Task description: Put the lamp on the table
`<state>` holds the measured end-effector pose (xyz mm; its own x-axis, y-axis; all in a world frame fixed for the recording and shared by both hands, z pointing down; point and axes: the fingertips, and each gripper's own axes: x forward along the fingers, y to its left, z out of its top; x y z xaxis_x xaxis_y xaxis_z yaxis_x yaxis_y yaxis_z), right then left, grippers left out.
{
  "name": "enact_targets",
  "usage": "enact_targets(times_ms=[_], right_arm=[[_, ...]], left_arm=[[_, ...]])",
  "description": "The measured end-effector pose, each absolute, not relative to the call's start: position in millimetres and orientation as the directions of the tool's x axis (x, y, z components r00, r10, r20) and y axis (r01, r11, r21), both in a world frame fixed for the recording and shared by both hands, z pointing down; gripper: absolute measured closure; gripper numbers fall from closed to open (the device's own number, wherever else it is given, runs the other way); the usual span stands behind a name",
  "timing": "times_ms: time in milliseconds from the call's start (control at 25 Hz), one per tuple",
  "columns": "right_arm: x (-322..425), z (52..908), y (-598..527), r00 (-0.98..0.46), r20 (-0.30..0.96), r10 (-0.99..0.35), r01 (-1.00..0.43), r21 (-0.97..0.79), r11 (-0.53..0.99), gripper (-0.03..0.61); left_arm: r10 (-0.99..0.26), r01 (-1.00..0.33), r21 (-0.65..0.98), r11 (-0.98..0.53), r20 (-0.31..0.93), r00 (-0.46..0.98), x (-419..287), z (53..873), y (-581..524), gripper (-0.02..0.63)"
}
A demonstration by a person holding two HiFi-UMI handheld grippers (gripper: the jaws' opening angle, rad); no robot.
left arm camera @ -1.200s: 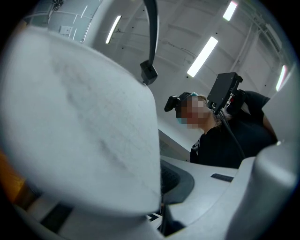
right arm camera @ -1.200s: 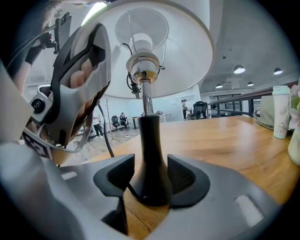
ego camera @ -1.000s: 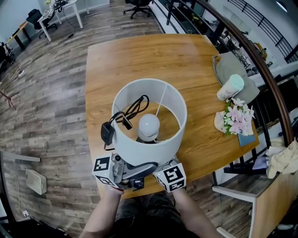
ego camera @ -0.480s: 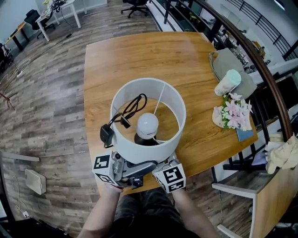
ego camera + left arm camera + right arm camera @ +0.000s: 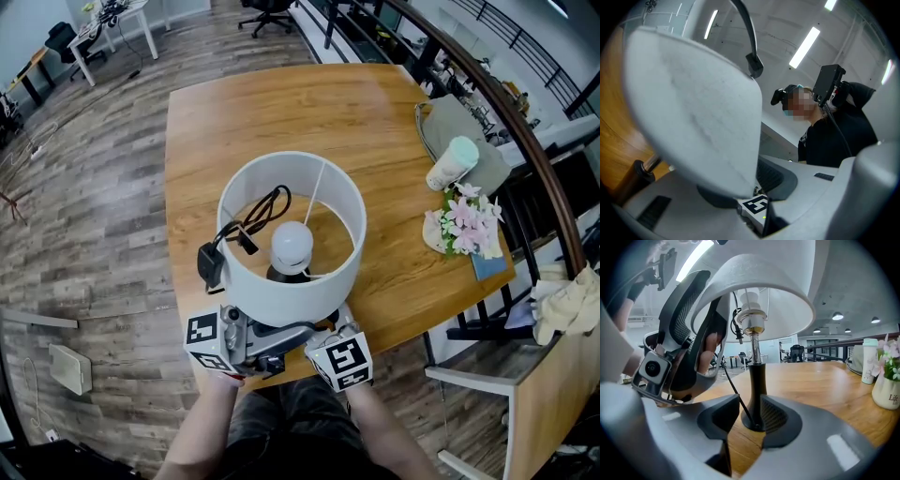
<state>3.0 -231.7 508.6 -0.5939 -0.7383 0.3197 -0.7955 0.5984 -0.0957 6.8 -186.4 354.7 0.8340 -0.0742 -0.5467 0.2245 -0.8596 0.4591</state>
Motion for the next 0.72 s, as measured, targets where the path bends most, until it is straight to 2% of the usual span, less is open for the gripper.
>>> enact_targets(times_ms=[320, 440, 720], right_arm=[[5.8, 505.7, -228.7, -0.565, 0.314, -0.763, -0.815, -0.073, 0.574, 0.552], [5.6, 503.6, -227.8, -0.560, 0.311, -0.768, -0.819, -0.068, 0.570, 0.571], [4.4, 499.8, -223.6, -0.559, 0.303, -0.772, -0.820, -0.067, 0.568, 0.571]], left_arm=[[-0.080, 0.188, 0.481, -0.856, -0.484, 0.872, 10.1, 372.6, -177.7, 0.534], [-0.083, 0.173, 0.485, -0.857, -0.461, 0.883, 9.3, 377.8, -176.5, 0.532], [-0.094, 0.123, 0.506, -0.854, -0.383, 0.919, 14.7, 396.9, -171.7, 0.534]])
